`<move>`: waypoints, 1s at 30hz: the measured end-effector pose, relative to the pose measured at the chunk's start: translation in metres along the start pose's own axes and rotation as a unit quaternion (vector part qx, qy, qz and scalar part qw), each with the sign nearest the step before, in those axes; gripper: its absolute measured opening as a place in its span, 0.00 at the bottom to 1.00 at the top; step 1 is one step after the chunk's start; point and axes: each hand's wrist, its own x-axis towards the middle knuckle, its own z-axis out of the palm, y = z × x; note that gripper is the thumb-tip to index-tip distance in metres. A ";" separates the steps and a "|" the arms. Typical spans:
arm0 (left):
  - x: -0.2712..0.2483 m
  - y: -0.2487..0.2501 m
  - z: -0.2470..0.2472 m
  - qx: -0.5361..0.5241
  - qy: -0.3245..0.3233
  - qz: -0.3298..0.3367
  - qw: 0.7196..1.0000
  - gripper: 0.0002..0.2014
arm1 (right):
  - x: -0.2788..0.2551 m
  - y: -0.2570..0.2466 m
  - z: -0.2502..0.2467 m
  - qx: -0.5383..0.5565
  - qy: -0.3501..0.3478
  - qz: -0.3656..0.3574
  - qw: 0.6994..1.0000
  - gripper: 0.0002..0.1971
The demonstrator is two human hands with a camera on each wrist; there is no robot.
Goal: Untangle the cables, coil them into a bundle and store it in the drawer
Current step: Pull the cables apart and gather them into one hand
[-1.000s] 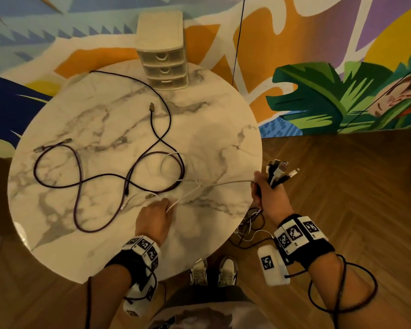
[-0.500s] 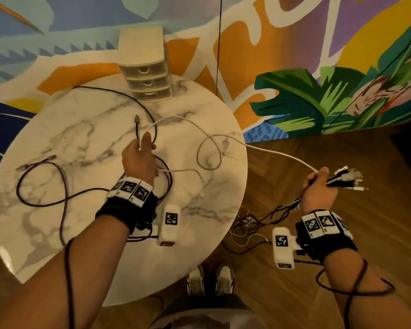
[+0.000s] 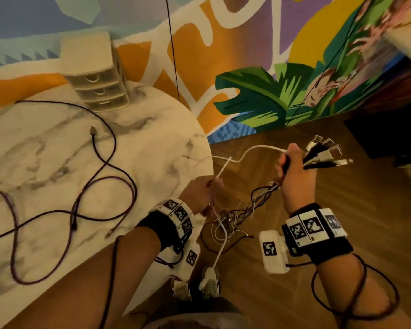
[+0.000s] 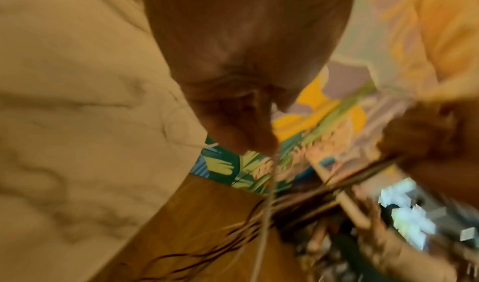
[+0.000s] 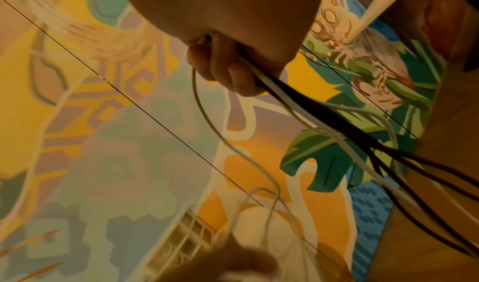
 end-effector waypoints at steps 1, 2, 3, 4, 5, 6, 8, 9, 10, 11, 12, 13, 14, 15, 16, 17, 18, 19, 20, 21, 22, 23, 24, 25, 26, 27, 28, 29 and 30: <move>0.003 -0.003 0.004 0.113 0.009 -0.031 0.993 0.19 | -0.001 -0.005 -0.004 0.004 -0.001 -0.005 1.000 0.19; 0.005 -0.005 0.007 0.225 0.023 -0.059 0.972 0.20 | -0.002 -0.008 -0.008 0.005 -0.003 -0.006 1.000 0.19; 0.007 -0.002 0.011 0.310 0.044 -0.061 0.948 0.22 | -0.002 -0.010 -0.012 0.004 -0.008 -0.006 1.000 0.19; 0.008 0.006 0.013 0.351 0.075 -0.027 0.933 0.25 | -0.003 -0.011 -0.015 0.001 -0.018 -0.006 1.000 0.19; 0.007 0.019 0.016 0.354 0.107 0.048 0.928 0.28 | -0.004 -0.012 -0.018 -0.004 -0.029 -0.009 1.000 0.19; 0.007 0.034 0.021 0.324 0.138 0.162 0.922 0.30 | -0.005 -0.012 -0.022 -0.008 -0.038 -0.012 0.999 0.18; 0.010 0.068 0.030 0.256 0.126 0.343 0.895 0.28 | -0.006 -0.013 -0.025 -0.016 -0.048 -0.018 0.999 0.19; 0.013 0.082 0.033 0.233 0.086 0.381 0.890 0.25 | -0.007 -0.014 -0.025 -0.016 -0.046 -0.020 0.999 0.19; 0.022 0.088 0.037 0.214 0.047 0.383 0.897 0.21 | -0.006 -0.015 -0.026 -0.011 -0.043 -0.023 0.999 0.20; 0.029 0.089 0.040 0.199 0.022 0.364 0.910 0.17 | -0.006 -0.017 -0.028 -0.002 -0.039 -0.025 0.999 0.21; 0.037 0.082 0.041 0.199 0.023 0.333 0.921 0.16 | -0.005 -0.019 -0.030 0.010 -0.032 -0.026 0.999 0.22; 0.043 0.071 0.040 0.216 0.037 0.303 0.927 0.15 | -0.005 -0.021 -0.031 0.025 -0.022 -0.024 0.999 0.22; 0.048 0.055 0.036 0.237 0.051 0.271 0.932 0.15 | -0.004 -0.022 -0.032 0.037 -0.012 -0.019 0.999 0.22; 0.052 0.039 0.030 0.254 0.051 0.236 0.937 0.15 | -0.004 -0.024 -0.032 0.047 -0.004 -0.018 0.999 0.21; 0.053 0.027 0.024 0.261 0.039 0.202 0.943 0.15 | -0.004 -0.025 -0.033 0.058 0.002 -0.019 0.998 0.20; 0.051 0.022 0.018 0.241 0.023 0.172 0.955 0.16 | -0.005 -0.027 -0.032 0.067 0.004 -0.022 0.997 0.20; 0.049 0.024 0.014 0.197 0.010 0.158 0.968 0.18 | -0.006 -0.028 -0.030 0.076 0.003 -0.025 0.997 0.20; 0.044 0.034 0.014 0.133 -0.006 0.156 0.979 0.20 | -0.007 -0.028 -0.028 0.082 0.000 -0.031 0.996 0.20; 0.042 0.048 0.018 0.059 -0.026 0.162 0.985 0.22 | -0.008 -0.028 -0.028 0.084 -0.005 -0.038 0.996 0.20; 0.038 0.065 0.026 -0.002 -0.051 0.168 0.984 0.23 | -0.008 -0.028 -0.028 0.080 -0.011 -0.046 0.996 0.21; 0.035 0.080 0.036 -0.027 -0.080 0.178 0.980 0.23 | -0.008 -0.028 -0.028 0.073 -0.015 -0.054 0.996 0.21; 0.032 0.092 0.048 0.012 -0.095 0.206 0.974 0.23 | -0.008 -0.029 -0.031 0.066 -0.015 -0.060 0.996 0.21; 0.030 0.099 0.056 0.129 -0.086 0.253 0.955 0.23 | -0.007 -0.031 -0.033 0.062 -0.011 -0.064 0.996 0.20; 0.030 0.097 0.063 0.289 -0.048 0.304 0.906 0.24 | -0.006 -0.032 -0.035 0.066 -0.003 -0.065 0.996 0.20; 0.030 0.094 0.066 0.432 -0.004 0.337 0.836 0.25 | -0.005 -0.034 -0.039 0.074 0.007 -0.065 0.995 0.21; 0.028 0.091 0.065 0.515 0.020 0.342 0.786 0.24 | -0.005 -0.035 -0.042 0.083 0.016 -0.063 0.994 0.21; 0.029 0.085 0.065 0.556 0.020 0.323 0.766 0.22 | -0.005 -0.036 -0.046 0.091 0.025 -0.062 0.994 0.22; 0.032 0.078 0.066 0.538 0.013 0.300 0.788 0.19 | -0.005 -0.036 -0.048 0.096 0.031 -0.063 0.993 0.22; 0.033 0.071 0.068 0.474 -0.022 0.260 0.841 0.18 | -0.005 -0.035 -0.051 0.100 0.036 -0.067 0.992 0.22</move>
